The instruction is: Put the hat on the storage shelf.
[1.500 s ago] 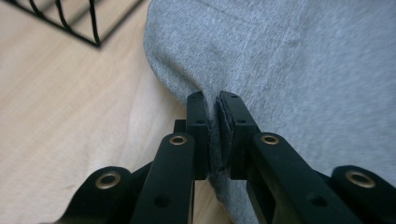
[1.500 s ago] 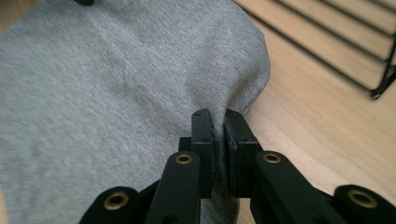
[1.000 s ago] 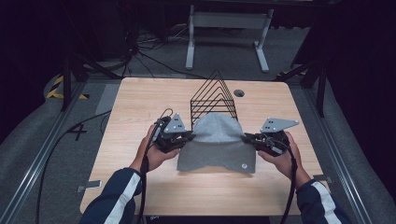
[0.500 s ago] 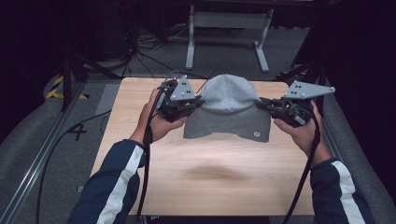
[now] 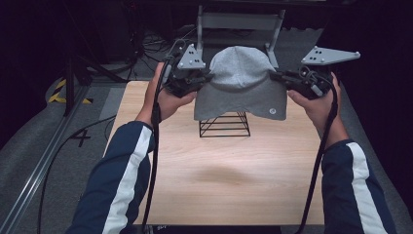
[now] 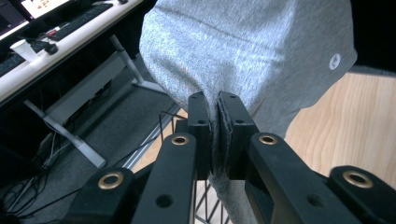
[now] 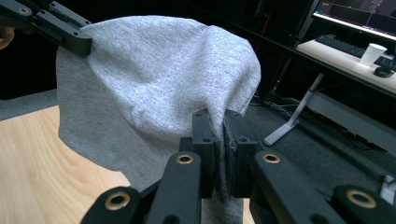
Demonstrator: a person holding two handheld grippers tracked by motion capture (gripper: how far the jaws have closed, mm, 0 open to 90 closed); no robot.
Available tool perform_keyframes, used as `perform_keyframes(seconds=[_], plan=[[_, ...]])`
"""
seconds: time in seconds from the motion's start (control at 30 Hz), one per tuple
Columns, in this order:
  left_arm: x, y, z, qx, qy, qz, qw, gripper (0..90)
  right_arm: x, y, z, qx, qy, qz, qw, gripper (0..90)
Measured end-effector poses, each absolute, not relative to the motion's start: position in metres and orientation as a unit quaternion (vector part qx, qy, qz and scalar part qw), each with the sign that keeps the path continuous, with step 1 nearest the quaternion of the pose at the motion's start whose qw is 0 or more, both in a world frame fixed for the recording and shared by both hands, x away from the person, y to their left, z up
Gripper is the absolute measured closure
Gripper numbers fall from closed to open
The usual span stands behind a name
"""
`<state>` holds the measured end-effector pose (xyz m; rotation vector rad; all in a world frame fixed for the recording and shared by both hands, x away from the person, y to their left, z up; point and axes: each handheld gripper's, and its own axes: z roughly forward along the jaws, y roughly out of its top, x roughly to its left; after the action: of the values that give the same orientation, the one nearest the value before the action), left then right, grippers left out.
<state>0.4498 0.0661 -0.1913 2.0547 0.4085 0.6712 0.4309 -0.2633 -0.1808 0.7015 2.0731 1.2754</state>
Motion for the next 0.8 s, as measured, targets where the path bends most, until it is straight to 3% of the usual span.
perform_keyframes(seconds=[0.43, 0.8], plan=[[0.489, 0.068, -0.187, 0.829, 0.198, 0.275, 0.446, 84.6, 0.473, -0.25, -0.176, 0.277, 0.774, 0.486, 0.296, 84.7], [0.509, 0.063, -0.206, 0.833, 0.21, 0.254, 0.445, 84.5, 0.498, -0.246, -0.194, 0.283, 0.781, 0.481, 0.281, 84.7]])
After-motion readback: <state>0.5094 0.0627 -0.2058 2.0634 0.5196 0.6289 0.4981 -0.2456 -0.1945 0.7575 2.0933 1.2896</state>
